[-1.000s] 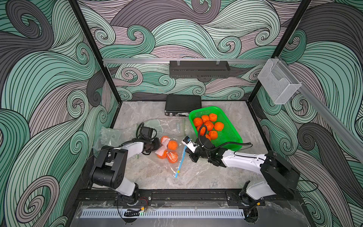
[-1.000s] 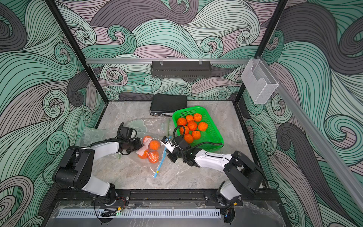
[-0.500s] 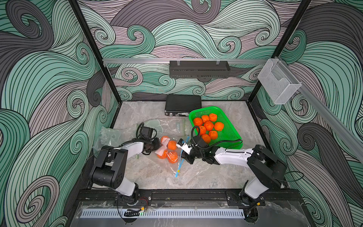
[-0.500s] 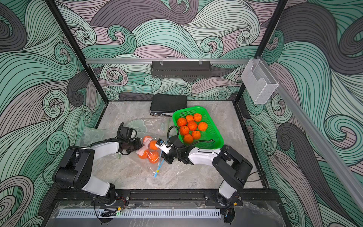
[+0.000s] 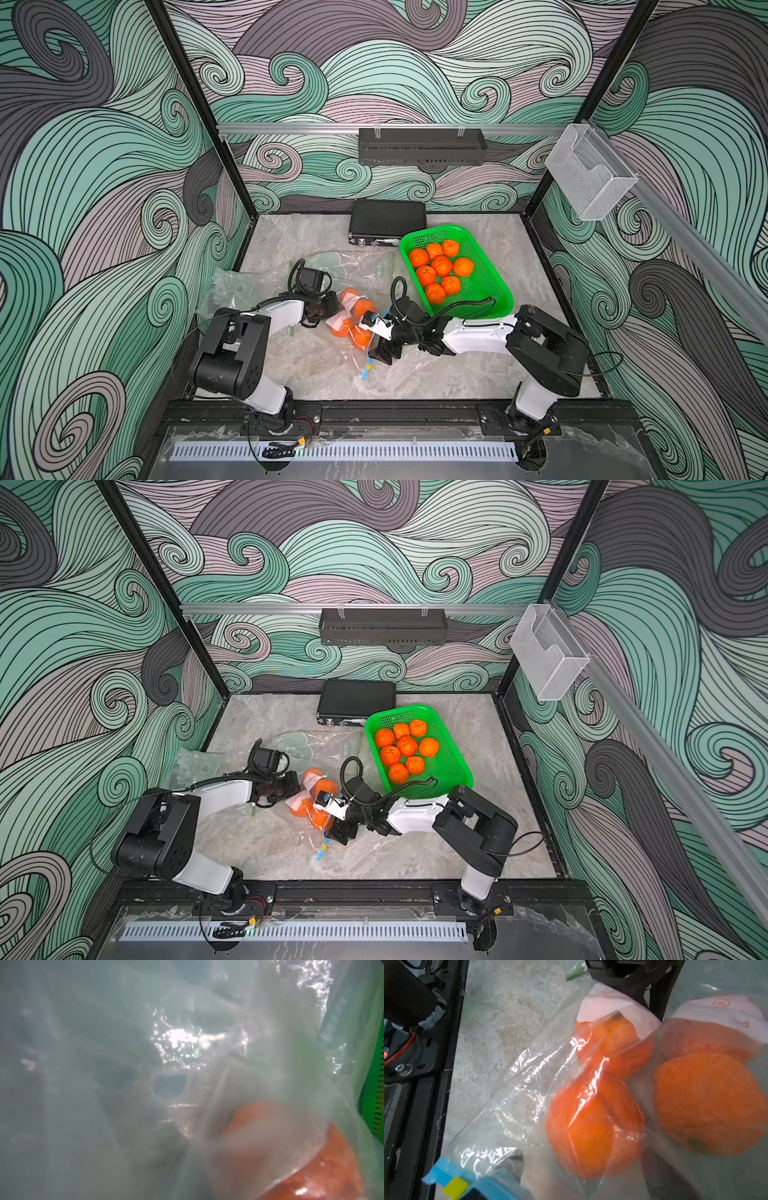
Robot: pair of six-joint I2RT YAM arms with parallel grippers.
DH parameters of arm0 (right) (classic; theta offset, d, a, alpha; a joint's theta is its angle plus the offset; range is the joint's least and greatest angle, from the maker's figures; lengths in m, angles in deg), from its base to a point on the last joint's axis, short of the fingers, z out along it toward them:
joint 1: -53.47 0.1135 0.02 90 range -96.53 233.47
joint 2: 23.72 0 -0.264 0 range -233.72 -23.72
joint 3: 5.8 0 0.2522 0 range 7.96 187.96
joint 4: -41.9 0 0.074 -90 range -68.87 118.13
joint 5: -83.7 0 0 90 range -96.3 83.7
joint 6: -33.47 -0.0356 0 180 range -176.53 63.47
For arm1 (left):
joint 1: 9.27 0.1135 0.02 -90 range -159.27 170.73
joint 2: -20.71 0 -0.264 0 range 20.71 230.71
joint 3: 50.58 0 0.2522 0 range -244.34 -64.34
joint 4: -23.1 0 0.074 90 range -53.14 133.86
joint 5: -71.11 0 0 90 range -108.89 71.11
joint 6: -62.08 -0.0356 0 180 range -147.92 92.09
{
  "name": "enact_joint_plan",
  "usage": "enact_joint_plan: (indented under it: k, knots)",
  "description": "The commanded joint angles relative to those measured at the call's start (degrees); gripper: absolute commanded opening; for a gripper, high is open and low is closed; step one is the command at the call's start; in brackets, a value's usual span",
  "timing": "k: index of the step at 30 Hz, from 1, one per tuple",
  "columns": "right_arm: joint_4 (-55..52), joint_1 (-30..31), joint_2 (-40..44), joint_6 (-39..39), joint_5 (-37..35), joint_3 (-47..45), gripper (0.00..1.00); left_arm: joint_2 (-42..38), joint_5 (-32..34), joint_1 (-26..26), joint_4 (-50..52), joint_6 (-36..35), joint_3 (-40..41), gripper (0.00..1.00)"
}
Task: Open the zip-top bag and take out the orange
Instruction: Pick up the orange from the zipper food storage bag.
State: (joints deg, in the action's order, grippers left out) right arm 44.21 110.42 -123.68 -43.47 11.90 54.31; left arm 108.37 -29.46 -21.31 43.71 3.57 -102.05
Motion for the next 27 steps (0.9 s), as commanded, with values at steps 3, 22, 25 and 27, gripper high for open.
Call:
enact_joint_plan:
  k: [3, 22, 25, 27]
  knots:
    - [3.1, 0.2, -3.5, -3.0, 0.1, 4.5, 0.91, 1.6, 0.5, 0.0, 4.3, -0.6, -0.1, 0.0]
    - [2.0, 0.5, 5.6, -10.1, -3.2, -3.0, 0.57, 1.8, 0.5, 0.0, 4.3, -0.6, -0.2, 0.0]
    - [1.0, 0.4, 8.6, -10.9, -3.9, -4.3, 0.56, 1.9, 0.5, 0.0, 4.2, -0.6, -0.2, 0.0]
    - [0.0, 0.1, 10.2, -11.3, -4.0, -4.7, 0.56, 2.0, 0.5, 0.0, 4.2, -0.6, -0.2, 0.0]
